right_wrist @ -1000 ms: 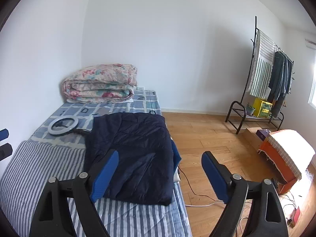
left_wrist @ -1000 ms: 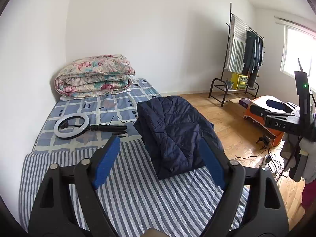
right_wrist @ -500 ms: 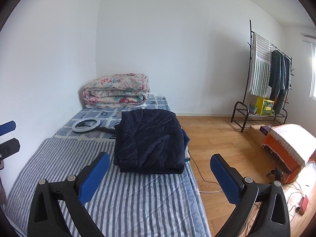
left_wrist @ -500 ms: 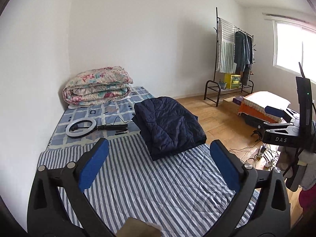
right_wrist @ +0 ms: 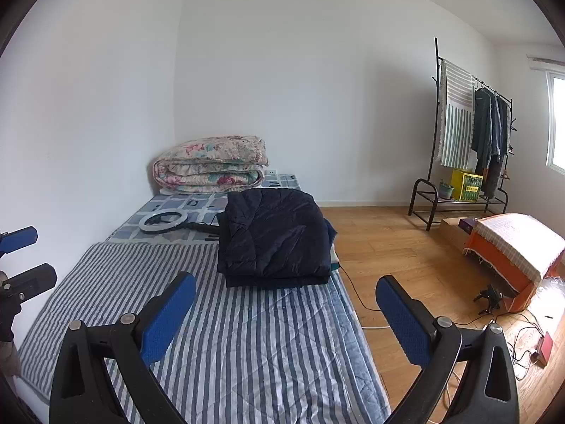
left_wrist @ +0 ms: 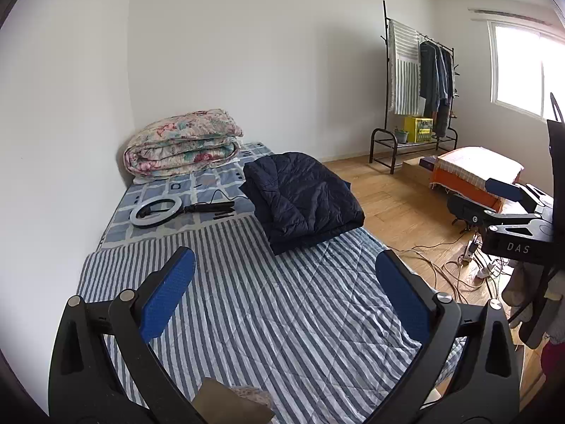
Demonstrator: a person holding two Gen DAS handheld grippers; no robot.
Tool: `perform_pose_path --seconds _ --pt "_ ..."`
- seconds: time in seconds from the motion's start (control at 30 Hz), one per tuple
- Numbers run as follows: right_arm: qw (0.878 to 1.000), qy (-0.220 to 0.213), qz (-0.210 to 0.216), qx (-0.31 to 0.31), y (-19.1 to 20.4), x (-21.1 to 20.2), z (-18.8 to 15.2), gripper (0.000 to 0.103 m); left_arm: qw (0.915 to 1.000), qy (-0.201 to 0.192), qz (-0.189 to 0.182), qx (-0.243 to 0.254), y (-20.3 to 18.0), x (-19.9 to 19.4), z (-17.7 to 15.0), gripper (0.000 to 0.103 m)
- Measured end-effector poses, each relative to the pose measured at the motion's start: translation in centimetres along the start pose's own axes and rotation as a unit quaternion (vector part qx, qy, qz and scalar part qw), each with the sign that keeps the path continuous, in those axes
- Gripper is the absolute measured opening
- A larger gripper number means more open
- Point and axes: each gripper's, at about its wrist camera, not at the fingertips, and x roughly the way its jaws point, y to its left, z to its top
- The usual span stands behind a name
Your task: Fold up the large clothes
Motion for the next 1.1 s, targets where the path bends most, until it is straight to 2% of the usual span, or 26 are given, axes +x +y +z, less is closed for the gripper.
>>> perform_pose_path --seconds 0.3,1.1 --pt "1.0 0.002 -0.002 0.004 1.0 -0.6 -1.0 0.103 0.9998 0.003 0.022 -0.001 0.4 -1.0 -1.2 0.103" --pt "1.0 0.005 -0.005 -0.006 2.5 -1.5 -1.5 0.103 0.9996 0.003 0.028 -0.009 1.2 -2.0 -1.6 0.103"
